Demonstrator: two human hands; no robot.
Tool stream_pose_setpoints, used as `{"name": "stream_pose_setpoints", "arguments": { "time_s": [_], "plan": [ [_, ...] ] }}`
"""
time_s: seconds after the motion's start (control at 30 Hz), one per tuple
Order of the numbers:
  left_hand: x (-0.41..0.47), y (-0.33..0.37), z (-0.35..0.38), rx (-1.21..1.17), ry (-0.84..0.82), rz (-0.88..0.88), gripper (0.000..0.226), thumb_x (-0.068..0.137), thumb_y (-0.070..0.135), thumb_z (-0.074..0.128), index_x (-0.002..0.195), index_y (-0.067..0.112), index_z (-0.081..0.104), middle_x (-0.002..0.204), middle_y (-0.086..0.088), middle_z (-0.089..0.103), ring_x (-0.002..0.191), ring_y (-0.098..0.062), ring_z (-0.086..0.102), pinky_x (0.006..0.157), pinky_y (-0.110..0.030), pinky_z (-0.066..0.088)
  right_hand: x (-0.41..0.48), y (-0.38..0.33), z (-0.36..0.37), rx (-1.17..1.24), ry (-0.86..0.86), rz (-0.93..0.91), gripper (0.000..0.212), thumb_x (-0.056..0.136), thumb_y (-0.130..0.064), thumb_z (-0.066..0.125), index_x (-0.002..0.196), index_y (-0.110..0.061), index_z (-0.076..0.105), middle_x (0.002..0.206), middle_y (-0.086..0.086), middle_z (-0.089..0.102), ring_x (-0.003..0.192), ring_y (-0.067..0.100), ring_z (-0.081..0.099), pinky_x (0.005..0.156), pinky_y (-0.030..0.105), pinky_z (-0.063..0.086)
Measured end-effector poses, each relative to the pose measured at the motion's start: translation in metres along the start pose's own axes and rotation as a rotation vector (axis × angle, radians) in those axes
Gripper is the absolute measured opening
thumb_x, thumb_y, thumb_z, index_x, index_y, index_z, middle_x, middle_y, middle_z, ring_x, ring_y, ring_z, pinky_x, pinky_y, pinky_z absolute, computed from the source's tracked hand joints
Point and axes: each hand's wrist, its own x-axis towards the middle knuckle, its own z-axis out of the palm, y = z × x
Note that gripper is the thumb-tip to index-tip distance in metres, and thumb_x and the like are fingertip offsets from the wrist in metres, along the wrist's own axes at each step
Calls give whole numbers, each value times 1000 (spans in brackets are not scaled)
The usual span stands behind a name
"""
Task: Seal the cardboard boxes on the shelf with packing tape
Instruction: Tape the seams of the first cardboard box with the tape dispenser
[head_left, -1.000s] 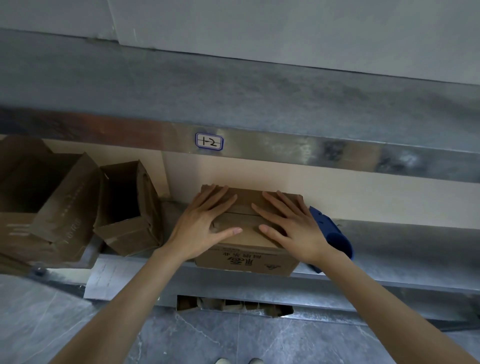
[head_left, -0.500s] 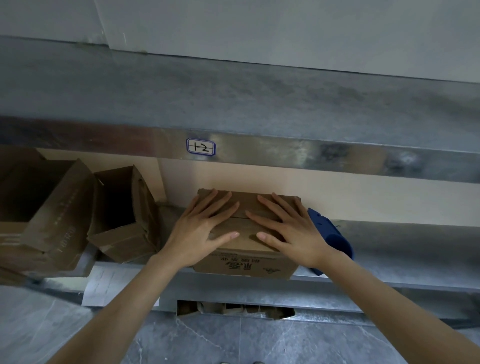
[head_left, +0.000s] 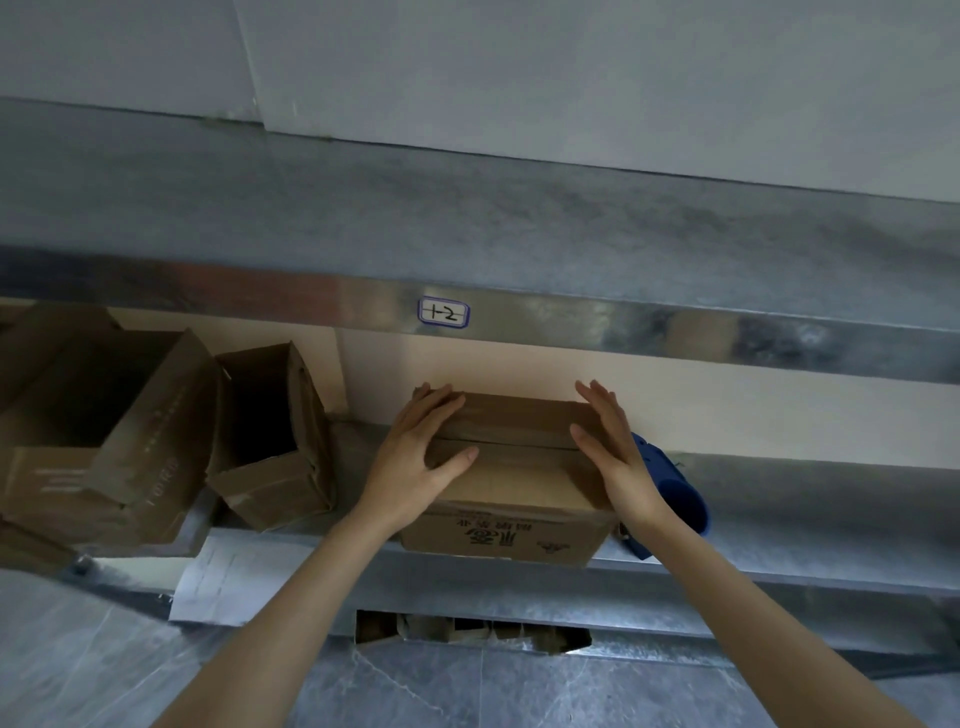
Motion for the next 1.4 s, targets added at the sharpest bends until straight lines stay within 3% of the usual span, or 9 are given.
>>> {"name": "stream_pose_setpoints", "arguments": {
  "time_s": [0.13, 0.23, 0.33, 0.47, 0.63, 0.77, 0.97, 1.13, 1.4],
  "plan": [
    [-1, 1, -10, 108, -47, 93, 77, 81, 71, 50, 146, 31, 45, 158, 17, 28, 150, -2, 10, 121, -27, 14, 7, 2, -7, -11, -1, 38, 53, 90, -45, 53, 141, -51, 36, 152, -29, 26, 146, -1, 12, 117, 31, 15],
    [-10, 4, -22, 83, -81, 109, 86, 75, 77, 59, 148, 34, 41, 156, 23, 25, 146, 6, 9, 116, -15, 10, 17, 6, -14, -26, 25, 76, 52, 95, -38, 53, 144, -45, 36, 148, -23, 33, 137, 4, 28, 111, 30, 25],
    [-22, -1, -27, 132, -128, 127, 95, 69, 76, 67, 149, 33, 38, 158, 21, 23, 148, 2, 9, 117, -22, 12, 23, 9, -18, -53, 20, 76, 48, 98, -29, 54, 143, -38, 40, 146, -15, 40, 132, 9, 37, 106, 30, 32],
    [-27, -12, -27, 109, -72, 151, 84, 74, 61, 76, 145, 27, 47, 156, 17, 31, 147, 1, 14, 119, -27, 18, 25, 11, -18, -125, -8, 85, 35, 99, -22, 54, 133, -30, 52, 137, -5, 48, 124, 17, 45, 95, 30, 38],
    [-24, -18, -31, 105, 16, 142, 70, 74, 54, 79, 135, 28, 57, 146, 18, 42, 142, 0, 27, 115, -25, 26, 25, 10, -21, -152, -3, 84, 26, 97, -22, 58, 122, -29, 58, 126, -4, 55, 116, 19, 51, 100, 46, 46],
    [-21, -22, -35, 124, 54, 108, 62, 75, 51, 79, 130, 29, 59, 143, 18, 44, 134, 3, 33, 109, -23, 30, 23, 10, -24, -173, -8, 69, 28, 94, -21, 62, 121, -30, 59, 125, -5, 56, 115, 16, 52, 98, 47, 47],
    [-21, -16, -34, 173, 142, 84, 55, 75, 41, 84, 124, 25, 64, 139, 12, 51, 125, 5, 35, 106, -24, 33, 21, 7, -30, -210, -55, 47, 30, 93, -22, 65, 121, -29, 57, 125, -4, 56, 113, 10, 54, 90, 27, 46],
    [-31, -5, -24, 252, 221, -8, 53, 75, 41, 81, 123, 29, 64, 136, 11, 55, 125, -13, 48, 100, -38, 41, 24, 0, -36, -327, -136, -12, 35, 93, -21, 65, 126, -26, 54, 124, -2, 51, 105, 2, 51, 79, 9, 40],
    [-49, 50, 17, 524, 269, -144, 69, 83, 61, 36, 140, 25, 54, 144, 8, 52, 133, -14, 43, 100, -32, 33, 19, -15, -32, -649, -329, -304, 50, 94, -46, 54, 142, -36, 42, 148, -9, 34, 135, 15, 34, 111, 35, 32]
  ]
}}
